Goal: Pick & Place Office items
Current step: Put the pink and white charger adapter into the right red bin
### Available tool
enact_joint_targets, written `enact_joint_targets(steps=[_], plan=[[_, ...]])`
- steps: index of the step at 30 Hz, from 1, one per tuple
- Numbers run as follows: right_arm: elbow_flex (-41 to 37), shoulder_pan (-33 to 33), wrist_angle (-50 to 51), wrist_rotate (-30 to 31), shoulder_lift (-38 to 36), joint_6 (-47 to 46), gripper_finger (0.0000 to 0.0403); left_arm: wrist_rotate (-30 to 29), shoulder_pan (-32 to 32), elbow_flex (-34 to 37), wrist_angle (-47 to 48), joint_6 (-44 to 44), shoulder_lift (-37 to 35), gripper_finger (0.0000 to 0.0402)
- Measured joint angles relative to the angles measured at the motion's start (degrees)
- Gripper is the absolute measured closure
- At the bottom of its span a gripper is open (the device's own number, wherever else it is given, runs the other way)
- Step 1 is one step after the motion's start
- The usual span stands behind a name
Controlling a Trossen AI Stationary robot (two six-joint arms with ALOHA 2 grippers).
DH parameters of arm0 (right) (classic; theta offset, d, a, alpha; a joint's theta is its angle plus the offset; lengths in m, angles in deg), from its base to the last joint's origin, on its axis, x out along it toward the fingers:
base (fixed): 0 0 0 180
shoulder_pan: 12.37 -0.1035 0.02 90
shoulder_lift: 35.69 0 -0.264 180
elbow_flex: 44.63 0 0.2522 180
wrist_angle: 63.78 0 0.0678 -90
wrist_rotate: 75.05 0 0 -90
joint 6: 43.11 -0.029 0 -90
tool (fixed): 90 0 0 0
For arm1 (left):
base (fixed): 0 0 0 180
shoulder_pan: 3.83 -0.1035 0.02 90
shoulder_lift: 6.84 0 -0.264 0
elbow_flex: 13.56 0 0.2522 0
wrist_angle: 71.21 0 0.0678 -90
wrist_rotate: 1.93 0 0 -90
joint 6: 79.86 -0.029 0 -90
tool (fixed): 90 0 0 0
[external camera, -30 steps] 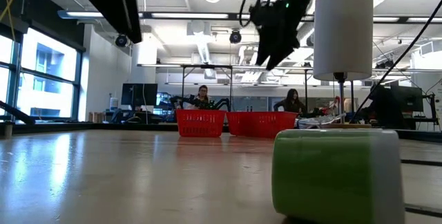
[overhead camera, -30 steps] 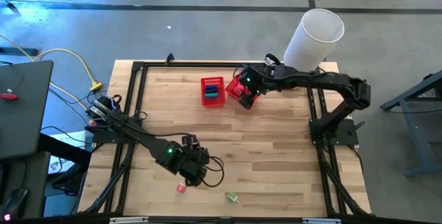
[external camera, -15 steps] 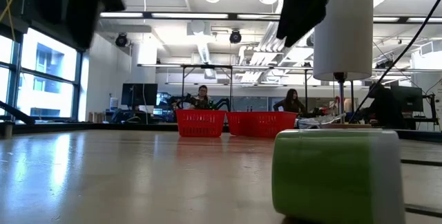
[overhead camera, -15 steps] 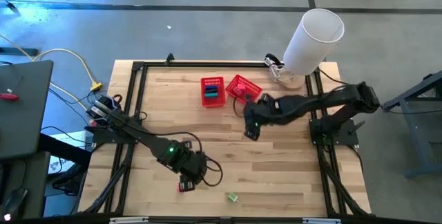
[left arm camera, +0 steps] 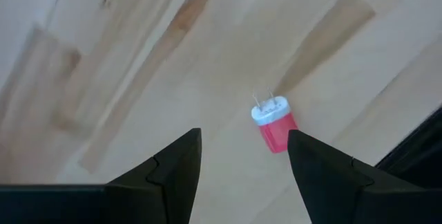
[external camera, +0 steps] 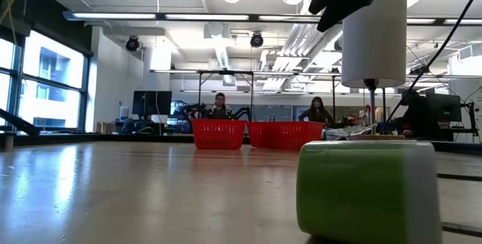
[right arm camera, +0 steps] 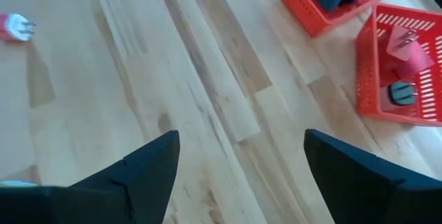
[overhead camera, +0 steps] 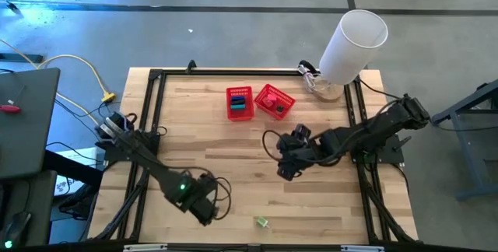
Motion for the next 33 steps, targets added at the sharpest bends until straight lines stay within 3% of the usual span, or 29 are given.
enact_joint_targets(steps=[8,17,23,33], plan=[[0.0,-2.43,-1.09,-0.01,0.02,-1.73,0.0104,1.26,3.57,0.0,-2.16,12.95,4.68,0.0194],[-0.04,-7.07,-1.13,0.37,0.48,-5.94,0.0104,1.64,6.56,0.0,-10.55,17.34,6.65,0.0194],[-0.04,-10.3,-1.99,1.53,1.58,-7.67,0.0104,-1.23,7.57,0.0,-10.68,21.69,6.63,0.0194],[0.0,-12.79,-3.62,2.68,3.39,-8.89,0.0104,-0.24,6.93,-0.02,-10.67,24.75,9.9,0.0194]])
